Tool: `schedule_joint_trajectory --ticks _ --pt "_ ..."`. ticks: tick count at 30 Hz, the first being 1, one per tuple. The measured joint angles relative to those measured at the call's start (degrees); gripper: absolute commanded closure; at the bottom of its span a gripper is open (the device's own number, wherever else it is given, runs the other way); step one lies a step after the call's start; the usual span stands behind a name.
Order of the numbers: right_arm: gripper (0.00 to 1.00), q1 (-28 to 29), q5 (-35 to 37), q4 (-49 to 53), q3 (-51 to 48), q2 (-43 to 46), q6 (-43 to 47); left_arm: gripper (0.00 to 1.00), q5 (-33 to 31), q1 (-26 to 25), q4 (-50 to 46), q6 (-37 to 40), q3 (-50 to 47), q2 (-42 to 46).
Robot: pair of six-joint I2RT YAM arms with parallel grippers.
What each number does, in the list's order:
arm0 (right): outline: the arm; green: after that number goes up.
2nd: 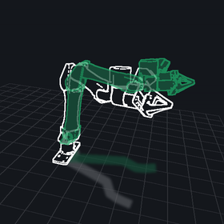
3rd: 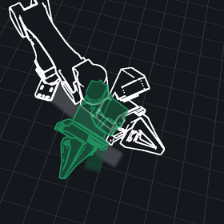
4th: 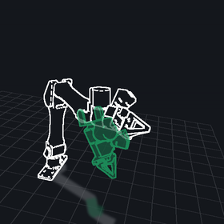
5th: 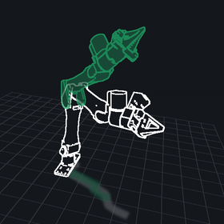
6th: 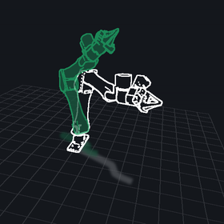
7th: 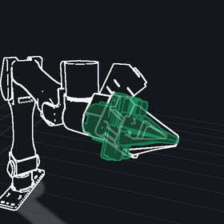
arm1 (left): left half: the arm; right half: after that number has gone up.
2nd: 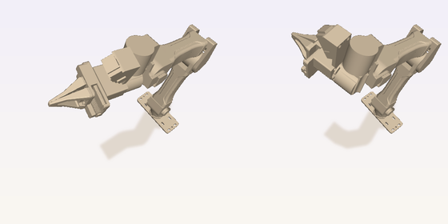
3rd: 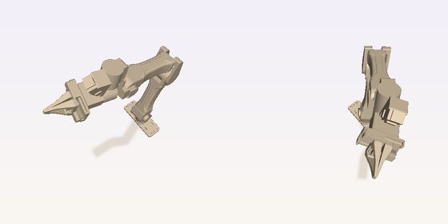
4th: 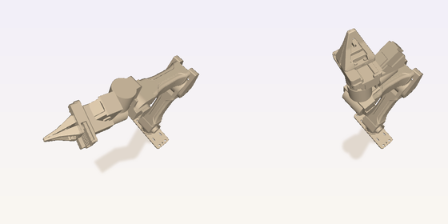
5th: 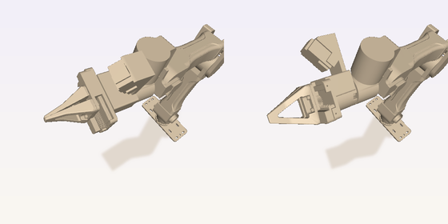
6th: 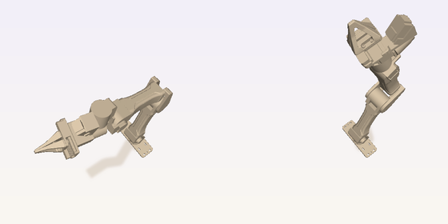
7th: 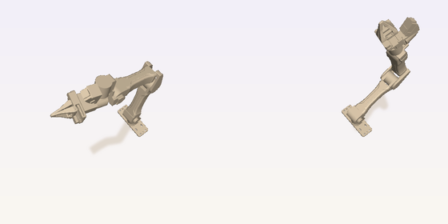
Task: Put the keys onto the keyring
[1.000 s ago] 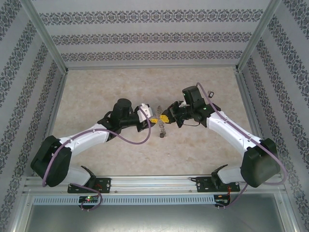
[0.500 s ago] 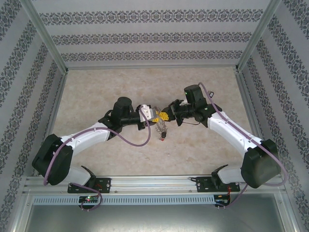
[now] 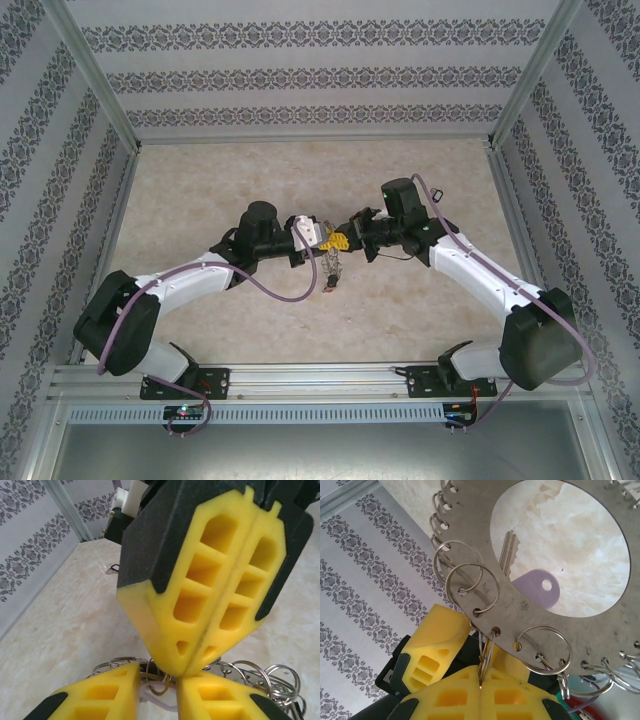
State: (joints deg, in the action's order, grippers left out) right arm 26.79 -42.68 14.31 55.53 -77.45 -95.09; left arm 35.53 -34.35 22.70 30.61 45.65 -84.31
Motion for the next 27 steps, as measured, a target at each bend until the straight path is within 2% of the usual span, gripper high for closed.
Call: schedule_joint_trajectory --ticks 3,6,12,17,21,27 --pt "1.00 0.4 0.3 -0.4 -0.2 0.1 -0.8 0.83 0.0 -0.2 0.0 0.0 0.0 -0.4" --pt "1.00 0.4 0.9 -1.1 -0.2 0.2 -1.2 1.00 0.0 -0.2 0.2 0.2 0.0 -0.4" --pt "0.99 0.4 1.4 -1.3 -0.3 0.9 -1.6 1.00 0.0 -0.3 1.4 0.5 0.0 -0.4" --pt "0.79 -0.2 1.2 -0.5 -0.3 1.7 0.6 1.00 0.5 -0.4 2.0 0.5 -0.1 -0.4" --pt "0.72 -2.1 0.4 1.3 -0.2 3.3 6.2 1.00 0.5 -0.5 1.0 0.6 -0.1 -0.3" --pt "0.73 -4.3 1.0 2.5 -0.3 8.6 20.2 1.00 1.9 -0.5 -4.6 1.1 -0.1 1.3"
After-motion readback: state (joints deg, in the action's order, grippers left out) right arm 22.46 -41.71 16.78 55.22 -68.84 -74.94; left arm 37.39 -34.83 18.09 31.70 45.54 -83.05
